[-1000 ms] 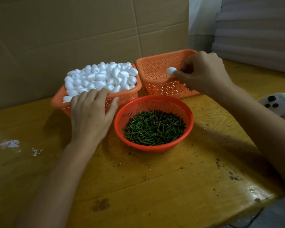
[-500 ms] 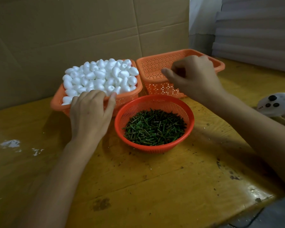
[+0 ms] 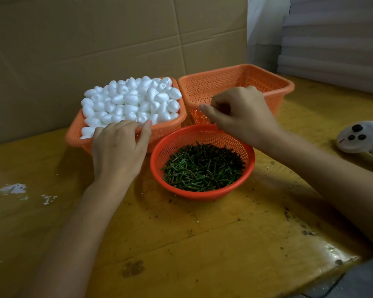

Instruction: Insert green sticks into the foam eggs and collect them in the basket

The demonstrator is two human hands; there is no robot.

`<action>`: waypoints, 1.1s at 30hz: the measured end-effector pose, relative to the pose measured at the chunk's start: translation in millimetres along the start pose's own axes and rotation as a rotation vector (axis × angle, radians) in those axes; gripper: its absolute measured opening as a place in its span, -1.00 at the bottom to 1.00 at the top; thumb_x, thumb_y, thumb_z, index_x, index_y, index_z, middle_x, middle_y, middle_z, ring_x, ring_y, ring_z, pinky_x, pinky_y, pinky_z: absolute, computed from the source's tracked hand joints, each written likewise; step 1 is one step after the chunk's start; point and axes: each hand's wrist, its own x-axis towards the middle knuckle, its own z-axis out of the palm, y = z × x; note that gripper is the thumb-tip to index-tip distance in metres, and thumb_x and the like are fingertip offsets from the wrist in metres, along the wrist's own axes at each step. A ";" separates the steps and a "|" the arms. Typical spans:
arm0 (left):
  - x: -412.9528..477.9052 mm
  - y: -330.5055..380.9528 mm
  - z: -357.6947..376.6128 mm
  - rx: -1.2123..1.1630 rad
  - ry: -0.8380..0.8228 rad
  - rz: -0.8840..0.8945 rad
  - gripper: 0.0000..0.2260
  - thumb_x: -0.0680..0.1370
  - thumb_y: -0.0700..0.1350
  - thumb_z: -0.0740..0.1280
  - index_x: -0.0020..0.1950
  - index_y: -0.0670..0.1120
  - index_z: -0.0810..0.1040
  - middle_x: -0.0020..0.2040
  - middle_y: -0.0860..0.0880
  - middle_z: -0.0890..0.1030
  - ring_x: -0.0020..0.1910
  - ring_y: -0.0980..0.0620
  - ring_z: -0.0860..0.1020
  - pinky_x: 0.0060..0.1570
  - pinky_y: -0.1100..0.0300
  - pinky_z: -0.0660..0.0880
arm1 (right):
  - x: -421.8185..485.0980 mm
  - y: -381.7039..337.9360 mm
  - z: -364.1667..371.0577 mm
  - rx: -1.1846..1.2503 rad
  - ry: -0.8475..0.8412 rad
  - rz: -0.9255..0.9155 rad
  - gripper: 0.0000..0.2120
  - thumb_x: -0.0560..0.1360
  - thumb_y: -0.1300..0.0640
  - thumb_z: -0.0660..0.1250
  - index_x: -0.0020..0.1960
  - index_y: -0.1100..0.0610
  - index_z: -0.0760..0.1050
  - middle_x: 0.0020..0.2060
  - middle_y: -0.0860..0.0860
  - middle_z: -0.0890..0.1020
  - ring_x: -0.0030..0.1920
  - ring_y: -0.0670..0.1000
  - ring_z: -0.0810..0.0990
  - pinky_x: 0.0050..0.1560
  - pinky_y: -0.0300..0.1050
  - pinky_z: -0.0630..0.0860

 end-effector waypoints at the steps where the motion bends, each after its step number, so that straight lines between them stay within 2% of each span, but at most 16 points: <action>1: 0.1 -0.7 0.3 -0.003 -0.005 -0.002 -0.57 0.75 0.14 0.10 -0.22 -0.03 0.48 -0.26 0.05 0.52 -0.22 -0.02 0.46 0.00 -0.05 0.37 | 0.0 -0.2 0.0 0.003 -0.003 0.001 -0.51 0.66 -0.14 0.29 -0.25 0.20 0.60 -0.38 0.09 0.65 -0.34 0.06 0.63 -0.18 0.13 0.55; 4: -0.3 -1.1 -0.3 0.005 -0.019 -0.006 -0.52 0.75 0.15 0.08 -0.16 -0.09 0.60 -0.19 0.00 0.61 -0.20 -0.03 0.48 0.03 -0.05 0.36 | -0.1 -0.9 0.1 0.012 -0.003 0.005 -0.52 0.66 -0.14 0.29 -0.25 0.21 0.60 -0.37 0.10 0.65 -0.32 0.08 0.64 -0.15 0.16 0.56; 12: 2.4 0.9 -6.2 0.002 -0.062 -0.006 -0.51 0.75 0.15 0.06 0.07 -0.11 0.69 0.04 -0.03 0.70 -0.05 -0.06 0.59 0.11 -0.07 0.41 | -1.2 -4.4 -1.6 0.021 -0.014 0.000 -0.51 0.67 -0.11 0.29 -0.25 0.23 0.59 -0.37 0.11 0.65 -0.33 0.08 0.64 -0.15 0.16 0.55; 15: 3.7 0.7 -5.7 0.004 -0.083 -0.021 -0.50 0.75 0.15 0.06 -0.01 -0.09 0.68 -0.10 0.00 0.67 -0.13 -0.03 0.57 0.04 -0.05 0.43 | -1.6 -5.9 -2.8 0.029 -0.020 0.001 -0.53 0.67 -0.10 0.30 -0.25 0.22 0.59 -0.36 0.11 0.65 -0.30 0.08 0.65 -0.13 0.18 0.56; 19: 4.8 0.5 -5.3 0.009 -0.088 -0.031 -0.50 0.76 0.15 0.07 -0.19 -0.07 0.59 -0.32 0.05 0.52 -0.27 -0.02 0.49 0.00 -0.03 0.40 | -2.5 -7.6 -3.1 0.039 -0.027 -0.002 -0.54 0.67 -0.09 0.30 -0.24 0.21 0.60 -0.36 0.10 0.65 -0.31 0.07 0.64 -0.13 0.18 0.57; 24: 4.6 0.1 -4.6 0.016 -0.074 -0.018 -0.49 0.75 0.17 0.08 -0.27 -0.06 0.52 -0.35 0.06 0.47 -0.32 -0.02 0.47 -0.09 0.02 0.34 | -3.0 -9.0 -2.5 0.048 -0.035 0.000 -0.54 0.67 -0.09 0.30 -0.24 0.21 0.60 -0.36 0.09 0.66 -0.32 0.07 0.64 -0.14 0.19 0.57; 30: 4.1 1.4 -7.1 0.016 -0.048 -0.013 -0.55 0.74 0.16 0.08 -0.21 -0.03 0.52 -0.19 0.02 0.59 -0.24 -0.04 0.51 -0.14 0.06 0.30 | -3.7 -8.1 -2.3 0.067 -0.027 0.001 -0.54 0.67 -0.08 0.30 -0.26 0.20 0.60 -0.38 0.08 0.65 -0.34 0.05 0.64 -0.15 0.20 0.57; 33: 3.0 1.7 -7.0 0.026 -0.038 -0.016 -0.52 0.73 0.16 0.08 -0.07 -0.08 0.66 -0.02 -0.01 0.69 -0.13 -0.05 0.58 -0.11 0.06 0.36 | -3.5 -8.0 -2.1 0.070 -0.033 0.006 -0.54 0.67 -0.09 0.30 -0.24 0.21 0.60 -0.37 0.10 0.65 -0.33 0.07 0.63 -0.14 0.21 0.57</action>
